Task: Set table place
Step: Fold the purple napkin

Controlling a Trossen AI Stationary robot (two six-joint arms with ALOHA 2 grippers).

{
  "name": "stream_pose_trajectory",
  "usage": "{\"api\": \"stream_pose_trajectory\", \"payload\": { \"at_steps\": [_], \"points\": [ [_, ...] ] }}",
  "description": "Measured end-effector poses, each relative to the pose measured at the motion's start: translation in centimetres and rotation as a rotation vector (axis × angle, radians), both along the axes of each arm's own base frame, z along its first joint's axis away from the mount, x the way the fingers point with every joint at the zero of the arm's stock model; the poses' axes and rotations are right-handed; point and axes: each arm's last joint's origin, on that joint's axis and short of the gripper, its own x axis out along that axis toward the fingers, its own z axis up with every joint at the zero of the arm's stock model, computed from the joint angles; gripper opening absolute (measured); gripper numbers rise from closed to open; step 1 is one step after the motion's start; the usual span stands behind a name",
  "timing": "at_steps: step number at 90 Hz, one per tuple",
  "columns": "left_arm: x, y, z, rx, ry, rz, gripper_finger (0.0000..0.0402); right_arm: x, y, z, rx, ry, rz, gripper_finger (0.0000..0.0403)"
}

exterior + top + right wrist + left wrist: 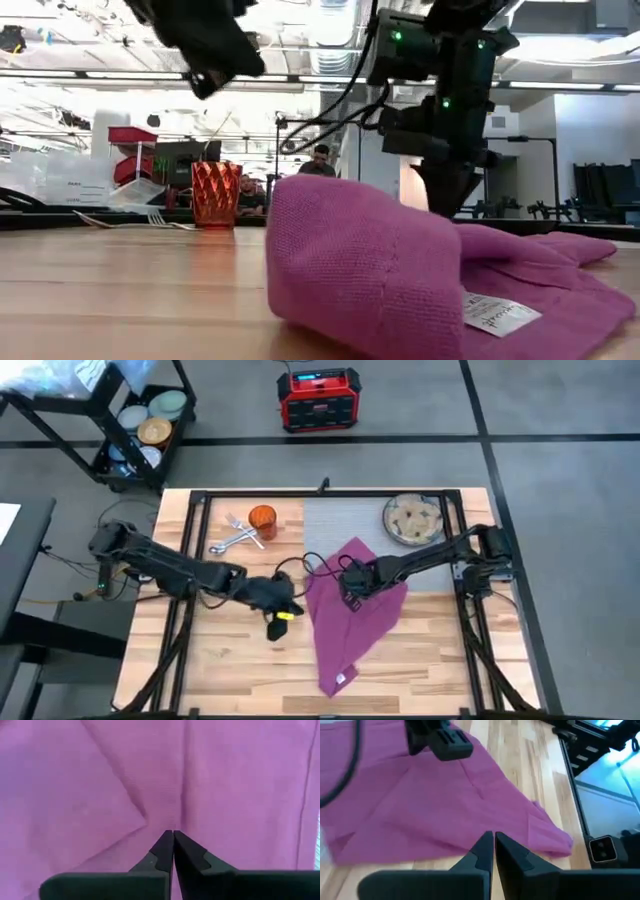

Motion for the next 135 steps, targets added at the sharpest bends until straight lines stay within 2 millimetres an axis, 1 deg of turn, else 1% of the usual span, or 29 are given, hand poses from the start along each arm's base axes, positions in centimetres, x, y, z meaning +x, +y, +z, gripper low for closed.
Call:
{"api": "stream_pose_trajectory", "payload": {
  "at_steps": [7, 19, 28, 35, 44, 53, 61, 72, 78, 85, 97, 105, 110, 115, 124, 129, 135],
  "points": [
    [1.2, 0.7, -1.1, 0.005, -0.003, -0.007, 0.0000, -0.8, -0.1, 0.1, 0.004, -0.009, -0.034, 0.0000],
    [3.1, 1.5, -2.6, -0.018, -0.039, -0.046, 0.0000, -3.5, -0.2, 0.1, 0.020, 0.008, -0.086, 0.0000],
    [5.1, 1.8, -2.9, -0.034, -0.067, -0.105, 0.0000, -5.1, -0.2, 0.0, 0.079, -0.027, -0.091, 0.0000],
    [6.8, 2.0, -3.2, -0.028, -0.066, -0.144, 0.0000, -5.9, 0.0, -0.6, 0.159, -0.061, -0.078, 0.0000],
    [8.5, 2.4, -4.4, -0.023, 0.004, -0.182, 0.0000, -6.4, 0.2, -1.5, 0.240, -0.098, -0.077, 0.0000],
    [9.7, 2.6, -5.6, -0.006, 0.091, -0.214, 0.0000, -6.3, 0.4, -1.8, 0.261, -0.125, -0.070, 0.0000],
    [10.2, 2.8, -6.7, 0.026, 0.184, -0.244, 0.0000, -6.1, 0.4, -1.8, 0.265, -0.148, -0.059, 0.0000],
    [10.7, 3.0, -7.4, 0.073, 0.300, -0.286, 0.0000, -6.0, 0.2, -1.8, 0.270, -0.152, -0.055, 0.0000],
    [10.4, 3.1, -7.9, 0.094, 0.377, -0.313, 0.0000, -6.1, 0.1, -1.9, 0.268, -0.144, -0.045, 0.0000],
    [9.6, 3.2, -8.6, 0.102, 0.480, -0.338, 0.0000, -6.1, -0.1, -1.9, 0.263, -0.134, -0.037, 0.0000],
    [7.8, 3.3, -8.7, 0.103, 0.654, -0.386, 0.0000, -6.4, -0.6, -1.9, 0.259, -0.102, -0.030, 0.0000],
    [5.7, 3.3, -8.3, 0.087, 0.851, -0.401, 0.0000, -6.6, -0.8, -2.0, 0.255, -0.079, -0.031, 0.0000],
    [3.8, 3.2, -7.7, 0.096, 1.003, -0.400, 0.0000, -6.7, -0.8, -2.0, 0.252, -0.067, -0.028, 0.0000],
    [2.5, 3.0, -6.1, 0.123, 1.062, -0.383, 0.0000, -6.8, -0.8, -2.0, 0.249, -0.061, -0.022, 0.0000],
    [0.2, 2.6, -1.6, 0.147, 1.035, -0.320, 0.0000, -6.7, -0.8, -2.0, 0.246, -0.063, -0.026, 0.0000],
    [-0.7, 2.4, 0.4, 0.140, 0.960, -0.256, 0.0000, -6.7, -0.8, -2.0, 0.246, -0.065, -0.025, 0.0000],
    [-1.1, 2.2, 2.6, 0.153, 0.785, -0.174, 0.0000, -6.7, -0.8, -2.0, 0.247, -0.069, -0.028, 0.0000]
  ]
}}
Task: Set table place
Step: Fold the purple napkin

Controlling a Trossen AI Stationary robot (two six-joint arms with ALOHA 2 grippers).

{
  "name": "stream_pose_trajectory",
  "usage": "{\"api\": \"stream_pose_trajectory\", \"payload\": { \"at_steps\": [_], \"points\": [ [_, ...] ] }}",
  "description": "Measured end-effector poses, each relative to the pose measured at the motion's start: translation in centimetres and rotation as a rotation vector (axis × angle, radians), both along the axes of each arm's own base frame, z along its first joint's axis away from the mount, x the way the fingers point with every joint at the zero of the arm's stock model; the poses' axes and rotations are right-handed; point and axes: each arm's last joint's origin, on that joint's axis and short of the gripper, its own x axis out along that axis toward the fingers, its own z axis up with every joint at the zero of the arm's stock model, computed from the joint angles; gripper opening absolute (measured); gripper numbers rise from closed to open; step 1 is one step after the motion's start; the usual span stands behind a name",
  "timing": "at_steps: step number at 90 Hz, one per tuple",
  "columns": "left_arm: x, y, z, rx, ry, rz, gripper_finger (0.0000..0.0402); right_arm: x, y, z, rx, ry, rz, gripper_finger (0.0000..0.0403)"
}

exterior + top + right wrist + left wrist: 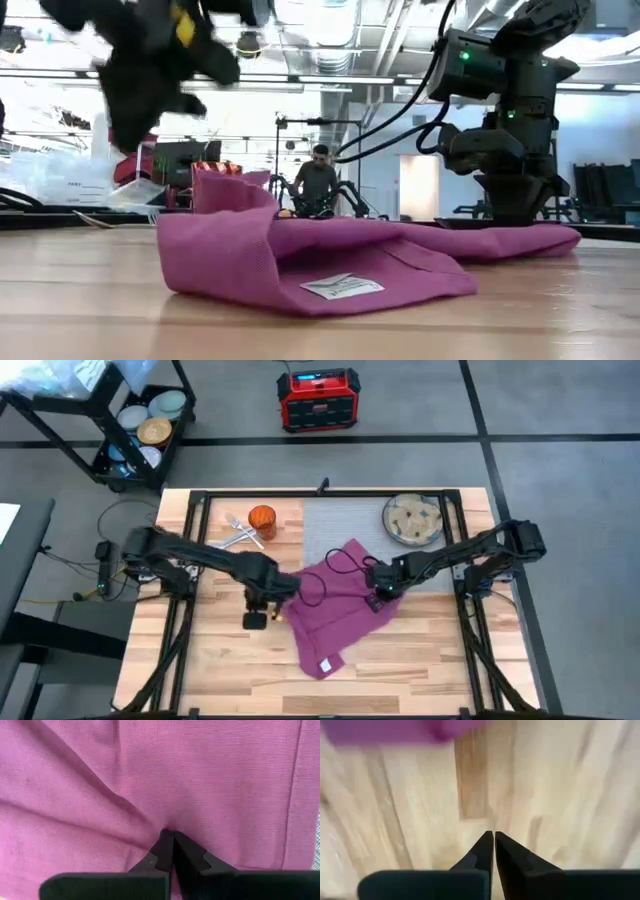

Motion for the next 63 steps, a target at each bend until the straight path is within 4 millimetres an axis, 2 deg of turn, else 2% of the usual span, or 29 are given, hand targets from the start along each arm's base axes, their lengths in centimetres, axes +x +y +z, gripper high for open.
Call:
{"api": "stream_pose_trajectory", "payload": {
  "at_steps": [6, 12, 17, 22, 42, 54, 63],
  "points": [
    [0.2, -0.1, 1.7, 0.041, -0.267, 0.060, 0.0000, 0.1, 0.0, 0.0, 0.001, -0.008, -0.004, 0.0000],
    [1.1, -0.1, 2.5, 0.033, -0.542, 0.107, 0.0000, 0.1, 0.0, 0.0, 0.002, -0.015, -0.006, 0.0000],
    [1.8, 0.0, 2.3, 0.011, -0.686, 0.127, 0.0000, 0.2, 0.0, 0.0, 0.002, -0.026, -0.006, 0.0000],
    [2.4, 0.3, 1.4, 0.004, -0.746, 0.142, 0.0000, 0.3, 0.0, 0.0, 0.004, -0.029, -0.012, 0.0000],
    [4.8, 1.3, -6.2, 0.009, -0.534, 0.116, 0.0000, 0.3, 0.0, 0.0, 0.004, -0.030, -0.015, 0.0000],
    [6.1, 1.4, -9.4, 0.013, -0.478, 0.087, 0.0000, 0.3, 0.0, 0.0, 0.008, -0.030, -0.016, 0.0000],
    [5.9, 1.5, -10.9, 0.007, -0.384, 0.077, 0.0000, 0.3, 0.0, 0.0, 0.015, -0.029, -0.014, 0.0000]
  ]
}}
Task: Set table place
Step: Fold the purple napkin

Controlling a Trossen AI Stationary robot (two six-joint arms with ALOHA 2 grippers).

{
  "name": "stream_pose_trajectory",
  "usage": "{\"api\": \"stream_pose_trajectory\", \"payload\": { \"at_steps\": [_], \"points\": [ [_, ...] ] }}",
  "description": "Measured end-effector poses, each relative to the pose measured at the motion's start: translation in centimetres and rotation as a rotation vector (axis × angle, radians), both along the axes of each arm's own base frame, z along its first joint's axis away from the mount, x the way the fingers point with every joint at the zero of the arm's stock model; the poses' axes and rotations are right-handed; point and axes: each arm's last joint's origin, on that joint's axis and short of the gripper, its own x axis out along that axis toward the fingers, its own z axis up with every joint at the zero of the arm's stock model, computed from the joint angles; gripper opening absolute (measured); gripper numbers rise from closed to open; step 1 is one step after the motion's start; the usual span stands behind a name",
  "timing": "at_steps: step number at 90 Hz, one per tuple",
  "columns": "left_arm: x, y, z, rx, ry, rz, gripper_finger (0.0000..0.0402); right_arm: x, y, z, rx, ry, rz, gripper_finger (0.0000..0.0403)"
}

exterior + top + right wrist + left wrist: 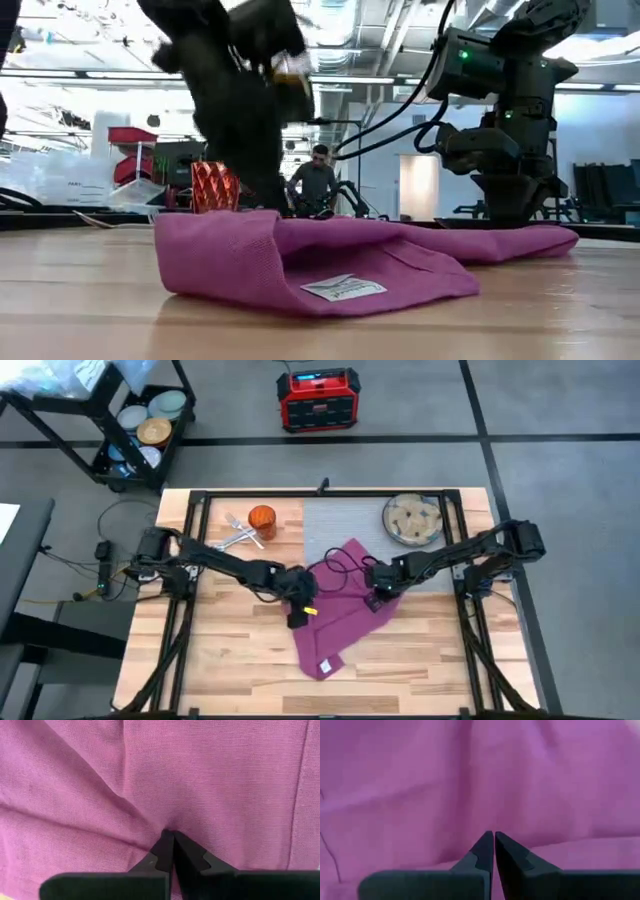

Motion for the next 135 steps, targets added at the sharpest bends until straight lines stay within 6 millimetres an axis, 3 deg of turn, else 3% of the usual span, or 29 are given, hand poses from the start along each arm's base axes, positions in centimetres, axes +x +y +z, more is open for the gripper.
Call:
{"api": "stream_pose_trajectory", "payload": {
  "at_steps": [10, 19, 32, 49, 59, 71, 89, 100, 112, 124, 135],
  "points": [
    [-1.6, -0.2, -0.3, -0.033, 0.171, -0.042, 0.0000, 0.0, 0.0, 0.0, 0.000, 0.003, 0.001, 0.0000],
    [-4.8, -0.6, 0.6, -0.026, 0.413, -0.066, 0.0000, 0.0, 0.0, 0.0, -0.001, 0.004, 0.004, 0.0000],
    [-9.1, -1.7, 5.4, 0.004, 0.499, -0.026, 0.0000, 0.0, 0.0, 0.0, 0.001, 0.004, 0.004, 0.0000],
    [-13.2, -2.6, 11.9, -0.032, 0.143, 0.213, 0.0000, -0.1, 0.0, 0.2, 0.005, -0.004, -0.003, 0.0000],
    [-14.4, -2.3, 13.4, -0.013, -0.122, 0.407, 0.0000, -0.2, -0.1, 1.5, -0.030, -0.041, -0.002, 0.0000],
    [-14.3, -1.6, 12.0, -0.031, -0.201, 0.538, 0.0000, 0.3, -1.5, 5.5, -0.146, -0.237, 0.034, 0.0008],
    [-14.1, -0.4, 7.6, -0.076, -0.106, 0.783, 0.0000, 0.2, -6.7, 8.6, -0.115, -0.373, 0.238, 0.0071],
    [-14.1, 0.3, 6.2, -0.169, -0.078, 0.952, 0.0002, -0.1, -10.0, 8.6, 0.004, -0.407, 0.303, 0.0121],
    [-13.8, 0.7, 5.7, -0.271, -0.123, 1.045, 0.0019, -0.7, -12.7, 7.6, 0.069, -0.332, 0.344, 0.0174],
    [-13.8, 1.0, 5.4, -0.334, -0.096, 1.100, 0.0048, -1.0, -14.4, 6.6, 0.104, -0.301, 0.418, 0.0210],
    [-14.1, 1.5, 5.1, -0.341, -0.066, 1.164, 0.0071, -0.9, -15.5, 6.0, 0.105, -0.317, 0.467, 0.0218]
  ]
}}
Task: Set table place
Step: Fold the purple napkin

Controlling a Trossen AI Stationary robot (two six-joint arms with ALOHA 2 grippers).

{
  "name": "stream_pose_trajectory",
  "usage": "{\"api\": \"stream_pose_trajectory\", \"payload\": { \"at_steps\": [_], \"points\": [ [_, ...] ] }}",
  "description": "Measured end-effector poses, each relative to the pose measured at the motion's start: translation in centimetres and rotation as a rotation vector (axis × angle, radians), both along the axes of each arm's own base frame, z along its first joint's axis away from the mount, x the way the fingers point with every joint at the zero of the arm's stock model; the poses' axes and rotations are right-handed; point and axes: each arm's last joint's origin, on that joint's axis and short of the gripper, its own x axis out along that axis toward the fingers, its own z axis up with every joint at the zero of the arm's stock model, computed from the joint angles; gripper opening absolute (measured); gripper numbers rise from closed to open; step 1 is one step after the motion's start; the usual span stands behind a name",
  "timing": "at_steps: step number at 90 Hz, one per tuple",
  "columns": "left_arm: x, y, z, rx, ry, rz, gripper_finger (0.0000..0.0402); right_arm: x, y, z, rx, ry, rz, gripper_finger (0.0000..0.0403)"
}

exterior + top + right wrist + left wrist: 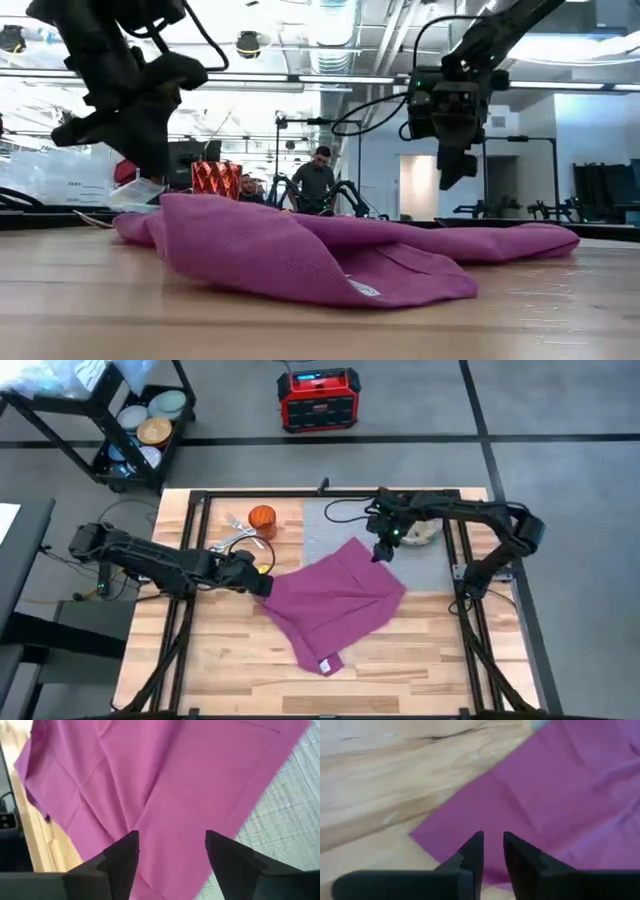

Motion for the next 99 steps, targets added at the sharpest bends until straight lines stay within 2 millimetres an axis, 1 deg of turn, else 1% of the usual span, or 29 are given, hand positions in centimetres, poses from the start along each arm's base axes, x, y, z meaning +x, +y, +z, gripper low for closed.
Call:
{"api": "stream_pose_trajectory", "payload": {
  "at_steps": [9, 21, 33, 46, 53, 58, 77, 99],
  "points": [
    [-0.2, 0.4, -0.1, -0.011, 0.020, 0.036, 0.0078, 0.4, -1.2, -0.5, -0.034, -0.024, 0.001, 0.0214],
    [0.1, 0.8, -0.3, -0.054, 0.024, 0.058, 0.0080, 1.2, -3.4, -0.7, -0.070, -0.049, -0.041, 0.0206],
    [0.5, 1.2, -0.6, -0.101, 0.024, 0.060, 0.0080, 1.8, -5.1, -0.1, -0.087, -0.071, -0.068, 0.0200],
    [0.5, 1.4, -1.2, -0.142, 0.086, 0.070, 0.0080, 2.1, -6.5, 1.2, -0.121, -0.112, -0.088, 0.0198],
    [0.3, 1.3, -1.9, -0.160, 0.157, 0.073, 0.0080, 1.9, -7.0, 1.6, -0.123, -0.112, -0.102, 0.0198],
    [0.5, 1.2, -2.2, -0.179, 0.167, 0.068, 0.0080, 1.8, -7.4, 1.9, -0.136, -0.125, -0.112, 0.0198],
    [1.1, 1.2, -3.6, -0.199, 0.238, 0.074, 0.0080, 0.8, -8.5, 1.8, -0.134, -0.117, -0.155, 0.0198],
    [1.3, 1.2, -4.0, -0.204, 0.249, 0.090, 0.0080, 0.5, -9.1, 1.9, -0.147, -0.130, -0.175, 0.0198]
  ]
}}
